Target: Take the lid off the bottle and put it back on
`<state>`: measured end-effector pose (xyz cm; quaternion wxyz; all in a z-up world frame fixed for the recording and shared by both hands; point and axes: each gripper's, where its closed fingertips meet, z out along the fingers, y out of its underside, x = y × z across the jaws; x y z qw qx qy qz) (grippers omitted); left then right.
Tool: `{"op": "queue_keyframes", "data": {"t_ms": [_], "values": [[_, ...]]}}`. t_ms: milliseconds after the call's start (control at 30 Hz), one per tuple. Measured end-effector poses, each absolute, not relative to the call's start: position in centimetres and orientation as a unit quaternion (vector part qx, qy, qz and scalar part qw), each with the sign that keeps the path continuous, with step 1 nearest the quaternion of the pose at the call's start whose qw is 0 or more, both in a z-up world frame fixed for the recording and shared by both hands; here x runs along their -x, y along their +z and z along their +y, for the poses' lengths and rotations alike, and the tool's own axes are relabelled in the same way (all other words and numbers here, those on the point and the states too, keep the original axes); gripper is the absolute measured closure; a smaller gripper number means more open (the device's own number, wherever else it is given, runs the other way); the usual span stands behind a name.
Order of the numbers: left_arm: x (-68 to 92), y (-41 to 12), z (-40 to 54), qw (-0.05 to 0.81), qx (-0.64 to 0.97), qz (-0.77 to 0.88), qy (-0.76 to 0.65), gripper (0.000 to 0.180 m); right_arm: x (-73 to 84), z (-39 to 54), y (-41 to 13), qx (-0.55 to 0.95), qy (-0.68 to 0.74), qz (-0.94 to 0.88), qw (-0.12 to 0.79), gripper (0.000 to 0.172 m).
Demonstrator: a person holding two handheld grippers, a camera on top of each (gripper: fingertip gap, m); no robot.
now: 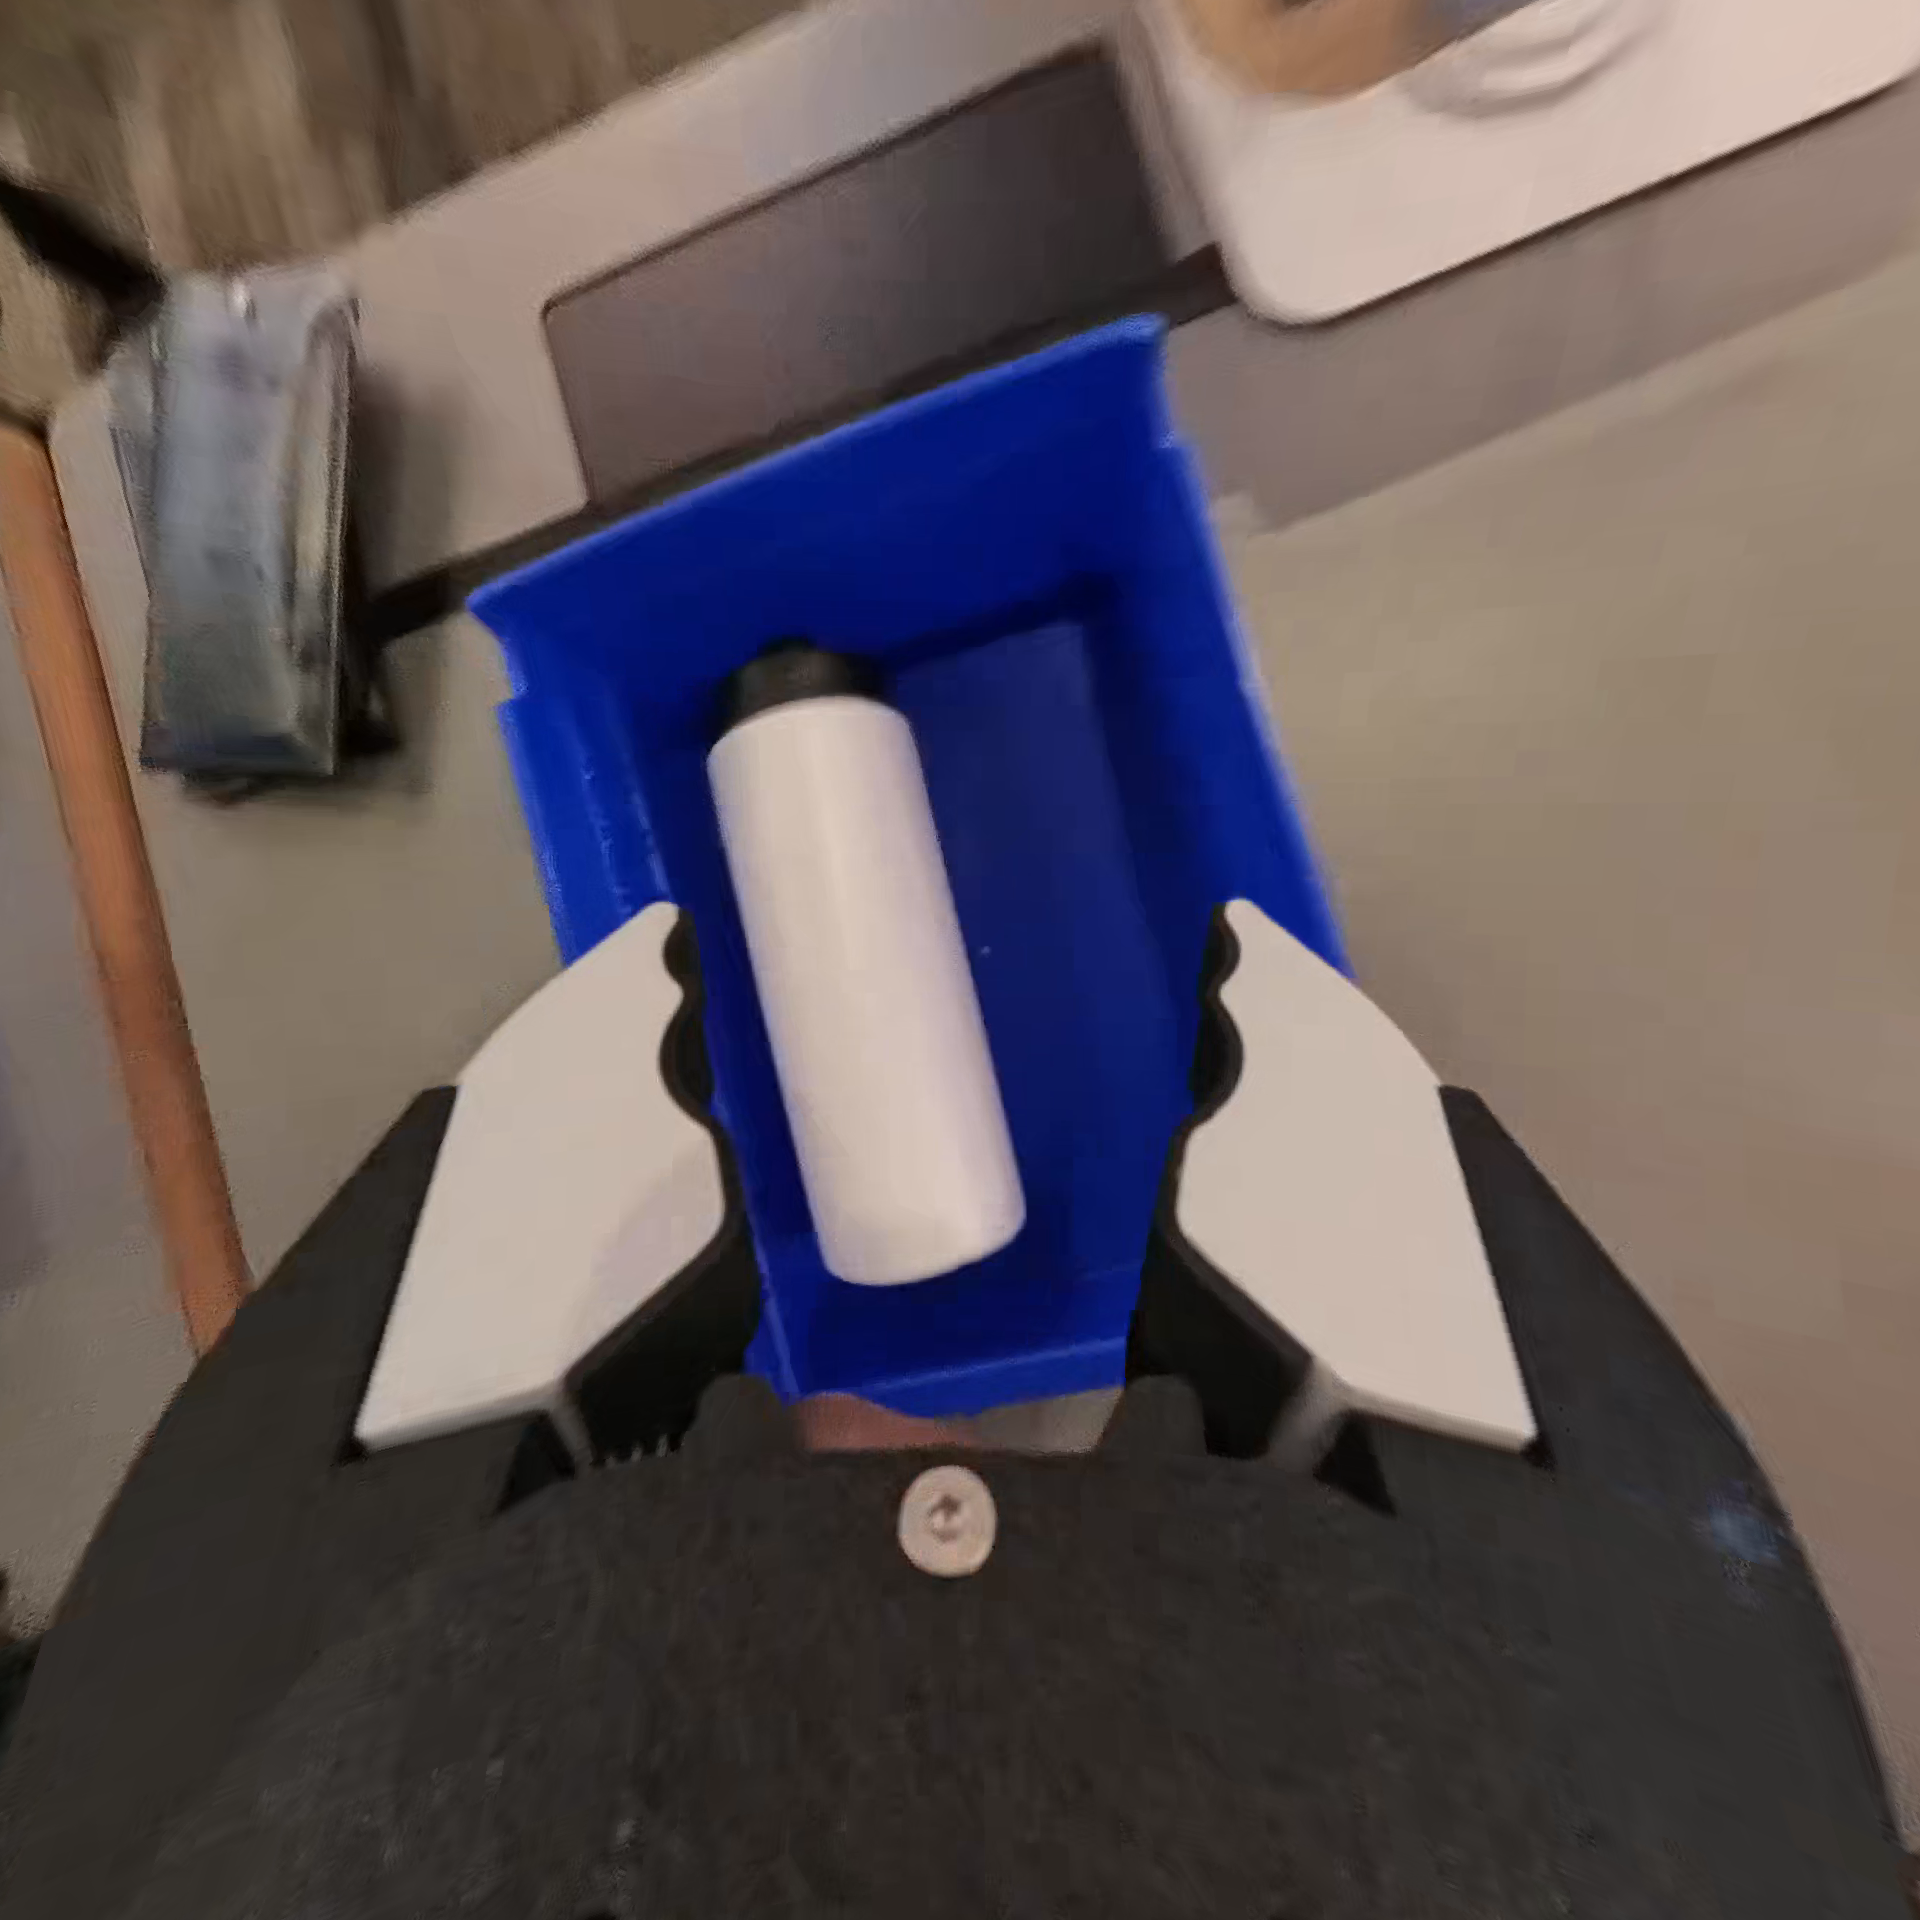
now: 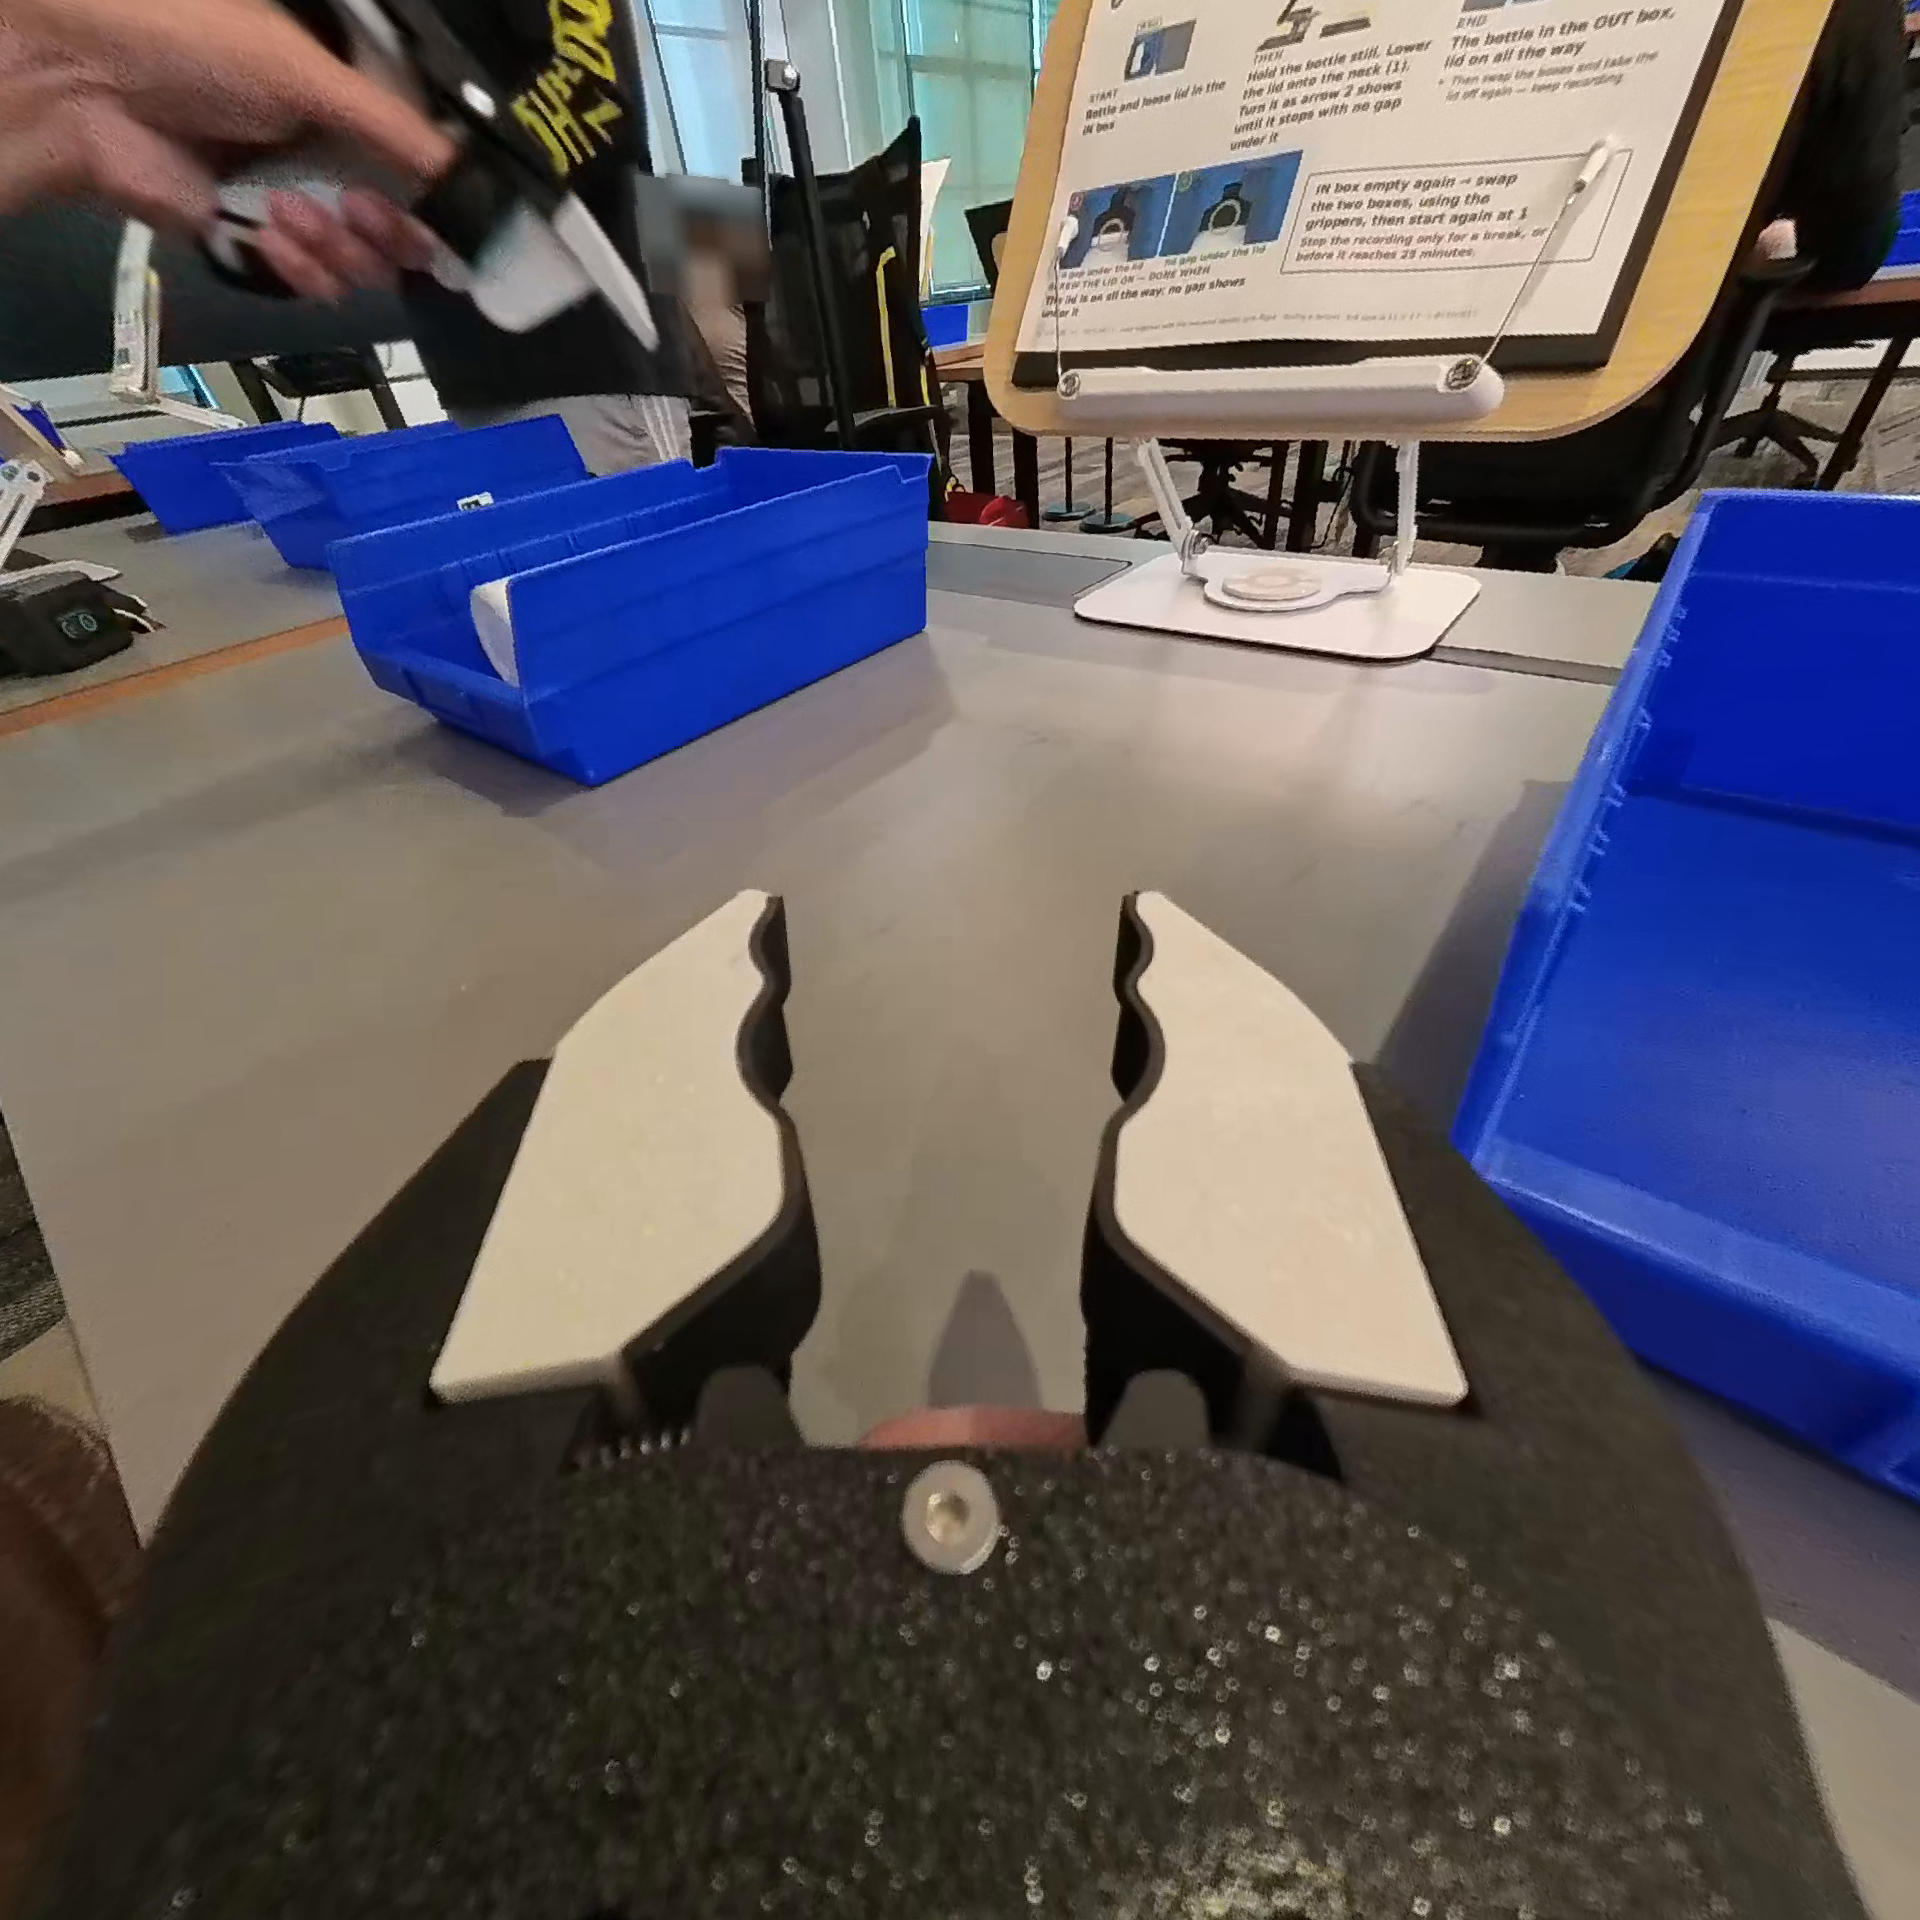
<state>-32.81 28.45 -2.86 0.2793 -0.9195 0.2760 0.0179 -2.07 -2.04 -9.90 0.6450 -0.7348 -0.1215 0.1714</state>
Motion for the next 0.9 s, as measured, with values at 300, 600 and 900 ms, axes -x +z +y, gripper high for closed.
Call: {"op": "queue_keyframes", "data": {"t_ms": [300,600,900], "values": [[37.6,-12.8,34.0,0.118,0.964,0.208,0.117,0.089,2.0,-2.4,-9.8,0.731,0.174,-0.121,0.649,0.112],[38.2,-17.5,33.0,0.053,0.965,0.227,0.121,0.093,1.5,-2.6,-9.8,0.731,0.182,-0.109,0.649,0.112],[37.1,-17.1,32.1,0.068,0.961,0.263,0.049,0.090,1.7,-2.6,-9.9,0.733,0.180,-0.113,0.646,0.113]]}}
